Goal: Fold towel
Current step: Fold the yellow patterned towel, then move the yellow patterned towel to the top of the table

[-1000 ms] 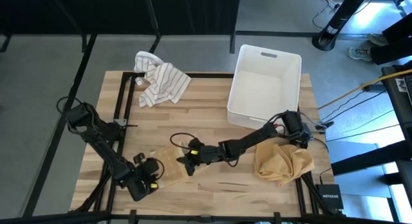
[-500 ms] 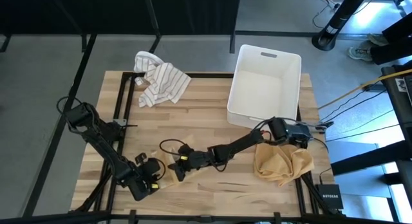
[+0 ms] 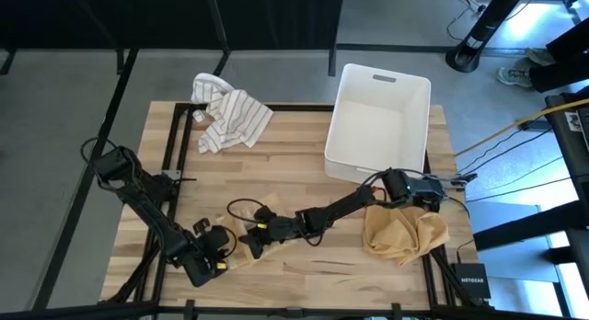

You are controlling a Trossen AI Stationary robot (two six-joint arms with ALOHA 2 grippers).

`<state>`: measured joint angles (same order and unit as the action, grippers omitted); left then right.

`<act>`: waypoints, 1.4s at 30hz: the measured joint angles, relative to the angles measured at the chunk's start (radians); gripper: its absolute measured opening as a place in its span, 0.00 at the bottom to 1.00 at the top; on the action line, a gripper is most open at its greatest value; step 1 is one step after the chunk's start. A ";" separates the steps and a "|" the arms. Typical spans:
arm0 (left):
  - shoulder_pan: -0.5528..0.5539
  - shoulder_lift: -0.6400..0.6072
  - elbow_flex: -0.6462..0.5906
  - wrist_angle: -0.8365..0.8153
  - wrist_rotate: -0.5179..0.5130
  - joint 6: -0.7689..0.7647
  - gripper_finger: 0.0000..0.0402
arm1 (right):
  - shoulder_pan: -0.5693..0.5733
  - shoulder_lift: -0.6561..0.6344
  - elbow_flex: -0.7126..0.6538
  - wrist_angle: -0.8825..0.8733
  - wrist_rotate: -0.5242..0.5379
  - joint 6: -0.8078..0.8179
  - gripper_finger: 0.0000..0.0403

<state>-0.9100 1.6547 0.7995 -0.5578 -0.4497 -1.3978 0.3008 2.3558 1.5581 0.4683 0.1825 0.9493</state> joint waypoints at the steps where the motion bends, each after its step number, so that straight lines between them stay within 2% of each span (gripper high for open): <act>1: 0.001 -0.008 -0.001 -0.001 0.008 0.013 0.34 | 0.000 0.000 0.000 0.000 0.000 0.000 0.32; 7: -0.006 -0.105 0.024 -0.067 0.105 0.022 0.34 | 0.000 0.000 0.000 0.009 0.000 0.000 0.44; 10: -0.012 -0.168 0.041 -0.128 0.143 0.032 0.34 | 0.000 0.000 0.000 0.010 0.000 0.000 0.46; 12: -0.014 -0.217 0.052 -0.138 0.133 0.053 0.34 | 0.000 -0.003 0.000 0.009 0.000 -0.015 0.46; 14: -0.019 -0.265 0.053 -0.134 0.080 0.074 0.34 | -0.001 -0.011 0.000 0.007 -0.002 -0.054 0.46; 17: -0.027 -0.301 0.053 -0.131 -0.124 0.116 0.34 | -0.003 -0.039 0.000 -0.004 -0.050 -0.163 0.46; 20: -0.023 -0.292 0.037 -0.117 -0.326 0.146 0.34 | -0.007 -0.093 0.000 -0.123 -0.127 -0.311 0.46; 22: -0.003 -0.266 0.002 -0.102 -0.358 0.145 0.34 | -0.002 -0.134 0.000 -0.271 -0.142 -0.409 0.46; 25: 0.033 -0.220 -0.051 -0.102 -0.336 0.098 0.34 | 0.017 -0.159 0.000 -0.498 -0.143 -0.507 0.45; 27: 0.057 -0.187 -0.086 -0.104 -0.281 0.064 0.34 | 0.039 -0.156 -0.002 -0.605 -0.121 -0.534 0.45; 31: 0.103 -0.136 -0.139 -0.105 -0.134 -0.016 0.34 | 0.072 -0.132 -0.002 -0.725 -0.043 -0.581 0.45; 34: 0.127 -0.128 -0.147 -0.112 -0.073 -0.043 0.34 | 0.079 -0.127 -0.002 -0.792 0.031 -0.615 0.45; 38: 0.127 -0.146 -0.113 -0.117 -0.079 -0.022 0.34 | 0.078 -0.146 0.000 -0.877 0.054 -0.650 0.45; 42: 0.117 -0.181 -0.034 -0.106 -0.134 0.087 0.34 | 0.077 -0.200 -0.001 -1.019 0.080 -0.677 0.45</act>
<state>-0.7933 1.4738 0.7660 -0.6634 -0.5833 -1.3109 0.3776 2.1560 1.5574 -0.5508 0.2624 0.2718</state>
